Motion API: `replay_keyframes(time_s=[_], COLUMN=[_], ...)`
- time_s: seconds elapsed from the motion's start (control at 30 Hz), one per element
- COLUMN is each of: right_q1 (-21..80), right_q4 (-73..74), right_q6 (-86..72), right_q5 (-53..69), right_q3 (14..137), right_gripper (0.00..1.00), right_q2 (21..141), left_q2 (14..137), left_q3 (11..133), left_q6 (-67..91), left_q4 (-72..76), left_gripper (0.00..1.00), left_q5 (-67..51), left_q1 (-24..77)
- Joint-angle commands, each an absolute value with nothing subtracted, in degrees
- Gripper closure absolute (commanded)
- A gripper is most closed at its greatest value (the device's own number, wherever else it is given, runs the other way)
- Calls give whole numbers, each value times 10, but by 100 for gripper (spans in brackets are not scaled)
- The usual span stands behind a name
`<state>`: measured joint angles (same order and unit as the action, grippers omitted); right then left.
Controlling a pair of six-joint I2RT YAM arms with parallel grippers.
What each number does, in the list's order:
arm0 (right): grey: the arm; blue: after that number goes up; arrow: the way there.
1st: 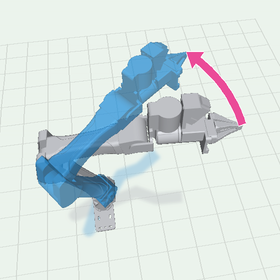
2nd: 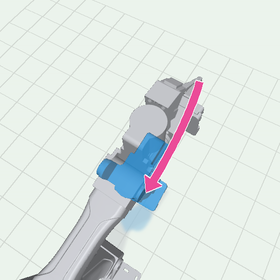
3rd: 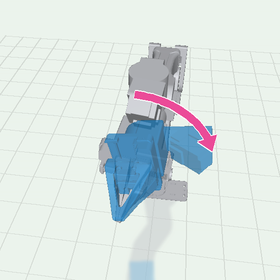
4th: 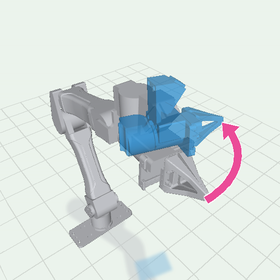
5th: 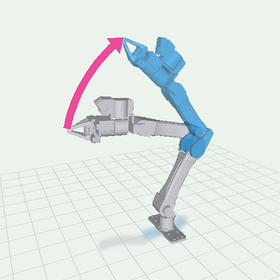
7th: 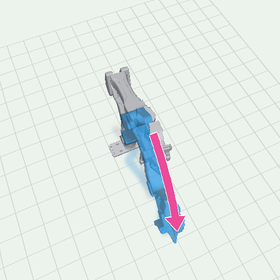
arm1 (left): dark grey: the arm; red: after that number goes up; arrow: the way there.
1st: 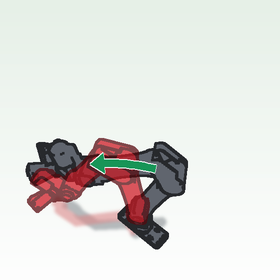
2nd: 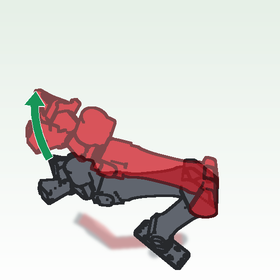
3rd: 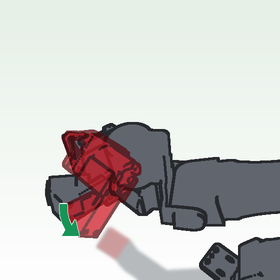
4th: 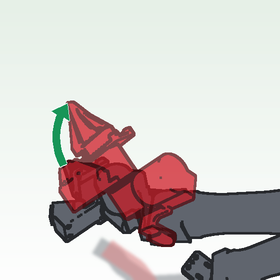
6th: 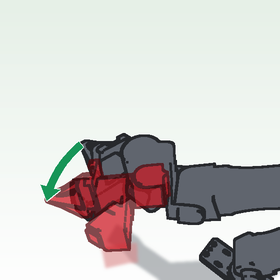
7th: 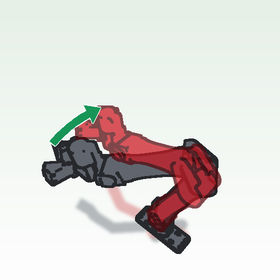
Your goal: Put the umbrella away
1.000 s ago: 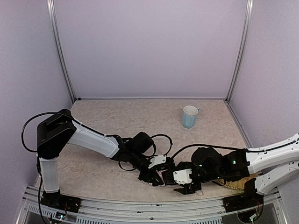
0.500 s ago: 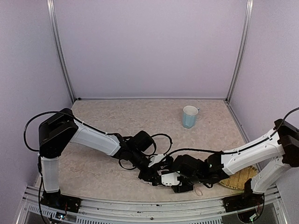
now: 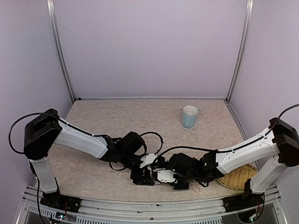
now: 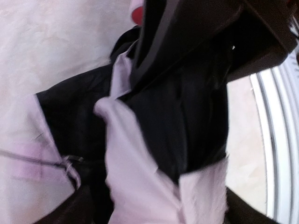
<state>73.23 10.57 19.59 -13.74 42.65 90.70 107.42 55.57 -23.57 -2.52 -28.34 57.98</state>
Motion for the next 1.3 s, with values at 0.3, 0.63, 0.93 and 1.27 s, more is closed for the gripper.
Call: replay_keyframes(time_s=[0.3, 0.63, 0.93, 1.27], right_q1=[696, 575, 537, 536], right_q4=[121, 125, 238, 293], right_q6=[166, 196, 216, 220], right_q5=[-78, 112, 210, 231], right_q3=[425, 506, 675, 806], right_gripper=[100, 100, 100, 100], right_q2=[808, 664, 702, 763], left_q2=[679, 579, 559, 768], left_q3=[308, 296, 150, 205], left_q6=[-226, -77, -65, -109], left_q4=[351, 425, 598, 773], left_gripper=[1, 1, 30, 33], left_q5=[-60, -72, -158, -133], left_q1=[582, 578, 585, 636])
